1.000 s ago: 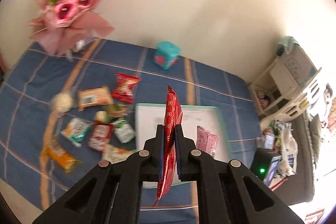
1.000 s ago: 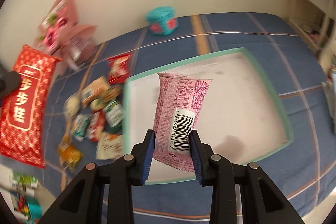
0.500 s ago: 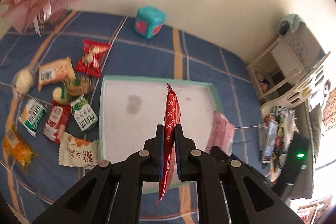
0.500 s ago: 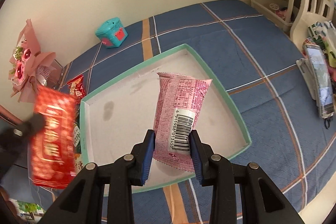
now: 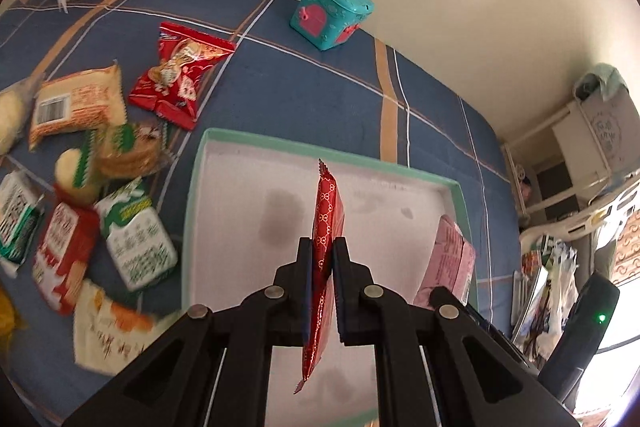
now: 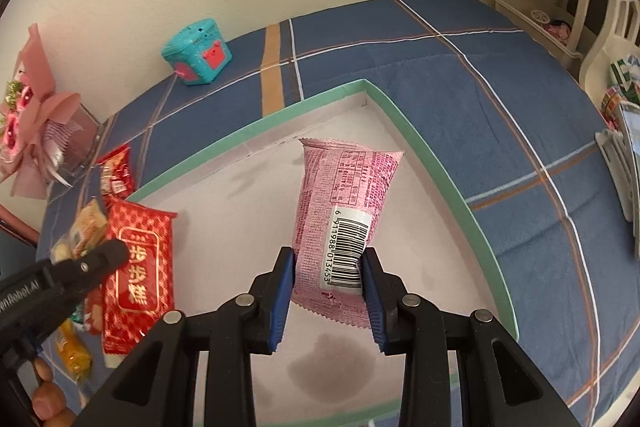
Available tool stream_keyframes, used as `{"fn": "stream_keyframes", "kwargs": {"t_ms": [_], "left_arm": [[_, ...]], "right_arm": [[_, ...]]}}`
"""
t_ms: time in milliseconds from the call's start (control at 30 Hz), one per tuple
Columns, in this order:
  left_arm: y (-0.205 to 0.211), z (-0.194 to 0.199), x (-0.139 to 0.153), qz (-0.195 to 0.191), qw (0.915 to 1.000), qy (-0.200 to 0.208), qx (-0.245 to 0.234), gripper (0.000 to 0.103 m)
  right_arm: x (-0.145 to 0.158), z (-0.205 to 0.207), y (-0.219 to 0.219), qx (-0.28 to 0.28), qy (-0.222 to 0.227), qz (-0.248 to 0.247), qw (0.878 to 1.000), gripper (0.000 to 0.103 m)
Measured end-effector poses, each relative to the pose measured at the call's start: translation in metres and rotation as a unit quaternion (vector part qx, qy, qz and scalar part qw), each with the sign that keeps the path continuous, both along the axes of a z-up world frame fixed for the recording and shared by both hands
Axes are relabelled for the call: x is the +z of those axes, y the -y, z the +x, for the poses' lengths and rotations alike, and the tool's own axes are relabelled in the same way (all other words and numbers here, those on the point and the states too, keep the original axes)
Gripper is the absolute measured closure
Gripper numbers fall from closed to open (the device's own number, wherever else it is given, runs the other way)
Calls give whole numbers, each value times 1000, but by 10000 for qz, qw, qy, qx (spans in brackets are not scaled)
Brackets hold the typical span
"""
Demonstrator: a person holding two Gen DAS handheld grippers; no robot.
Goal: Organize snacks
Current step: 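Lift and carry red packet with left tool while right tool carries pink packet to tray, then open left tool over tray while right tool releases pink packet into tray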
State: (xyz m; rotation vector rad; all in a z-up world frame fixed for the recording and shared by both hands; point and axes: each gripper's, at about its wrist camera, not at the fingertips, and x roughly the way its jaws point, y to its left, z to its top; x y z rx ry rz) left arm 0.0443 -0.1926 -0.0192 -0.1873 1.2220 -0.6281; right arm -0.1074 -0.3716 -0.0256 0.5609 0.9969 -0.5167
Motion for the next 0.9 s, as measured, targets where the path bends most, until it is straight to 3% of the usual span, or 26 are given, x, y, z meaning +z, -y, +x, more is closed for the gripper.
{"fn": "stream_keyframes", "kwargs": {"t_ms": [300,533,900], "left_arm": [[25,19,-23,-327,9994,-100,-88,94],[34,23,-36,-277,9994,-164,-92,93],[26,26,-41,335,9993,-149,22,93]], "right_arm": [[-2,29,11,192,9,-381,9991,67],[-10,42,15,215,-91,-427,9988,67],[-15,44,15,243,-185,-367,9989,65]]}}
